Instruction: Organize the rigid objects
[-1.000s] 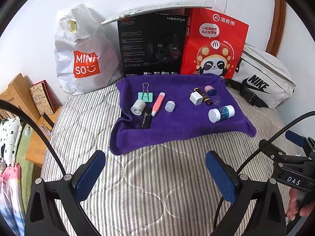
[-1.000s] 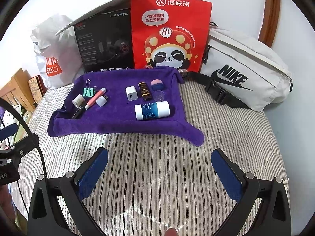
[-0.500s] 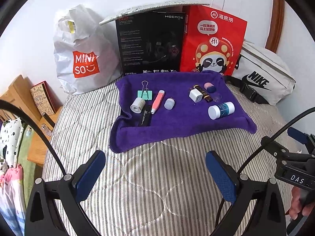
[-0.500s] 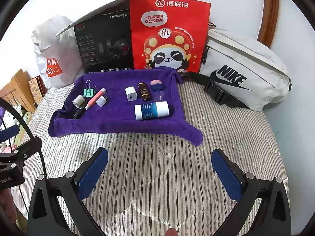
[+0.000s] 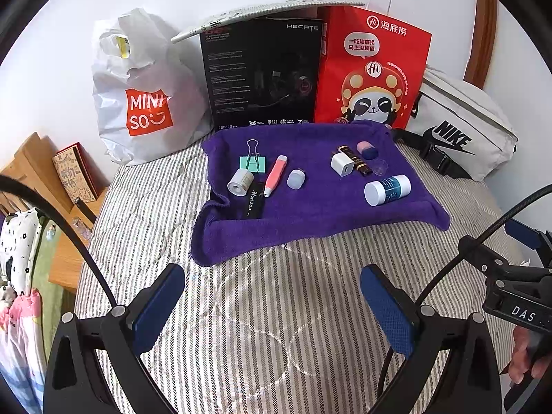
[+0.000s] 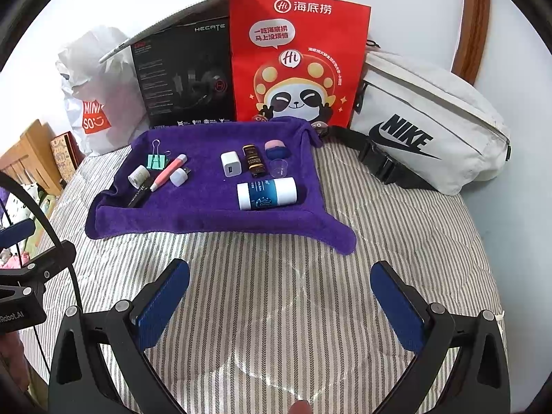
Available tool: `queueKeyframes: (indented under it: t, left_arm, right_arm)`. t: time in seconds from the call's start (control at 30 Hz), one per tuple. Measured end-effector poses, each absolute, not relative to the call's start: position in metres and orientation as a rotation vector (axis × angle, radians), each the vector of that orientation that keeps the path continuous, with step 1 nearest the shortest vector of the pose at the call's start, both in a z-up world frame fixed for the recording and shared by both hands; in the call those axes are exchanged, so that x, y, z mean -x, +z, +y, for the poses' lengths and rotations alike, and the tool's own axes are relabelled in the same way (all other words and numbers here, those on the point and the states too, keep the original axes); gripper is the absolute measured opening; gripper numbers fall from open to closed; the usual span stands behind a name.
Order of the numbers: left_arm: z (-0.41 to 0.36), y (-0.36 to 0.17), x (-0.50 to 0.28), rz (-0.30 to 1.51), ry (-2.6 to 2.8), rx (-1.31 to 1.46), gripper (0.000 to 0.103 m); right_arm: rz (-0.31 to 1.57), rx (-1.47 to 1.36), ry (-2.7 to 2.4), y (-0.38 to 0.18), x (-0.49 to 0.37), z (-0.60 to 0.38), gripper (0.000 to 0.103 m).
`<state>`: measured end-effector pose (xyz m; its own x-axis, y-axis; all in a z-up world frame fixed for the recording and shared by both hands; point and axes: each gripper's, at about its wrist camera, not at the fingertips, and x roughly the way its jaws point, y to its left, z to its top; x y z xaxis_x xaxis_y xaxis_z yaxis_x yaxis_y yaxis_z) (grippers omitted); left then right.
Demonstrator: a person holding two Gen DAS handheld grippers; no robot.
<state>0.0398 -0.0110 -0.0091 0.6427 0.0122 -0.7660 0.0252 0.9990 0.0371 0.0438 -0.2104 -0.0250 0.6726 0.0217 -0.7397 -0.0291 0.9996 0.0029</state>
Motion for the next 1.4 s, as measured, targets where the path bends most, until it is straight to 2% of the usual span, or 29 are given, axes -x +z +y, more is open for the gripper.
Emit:
queueKeyframes:
  t: [1.4]
  left_arm:
    - [-0.0087,-0.0120,-0.0413,0.882,-0.006,-0.054,0.103]
  right_arm:
    - [0.833,0.003,0.035,-0.0254,-0.0417,-0.2110,0.103]
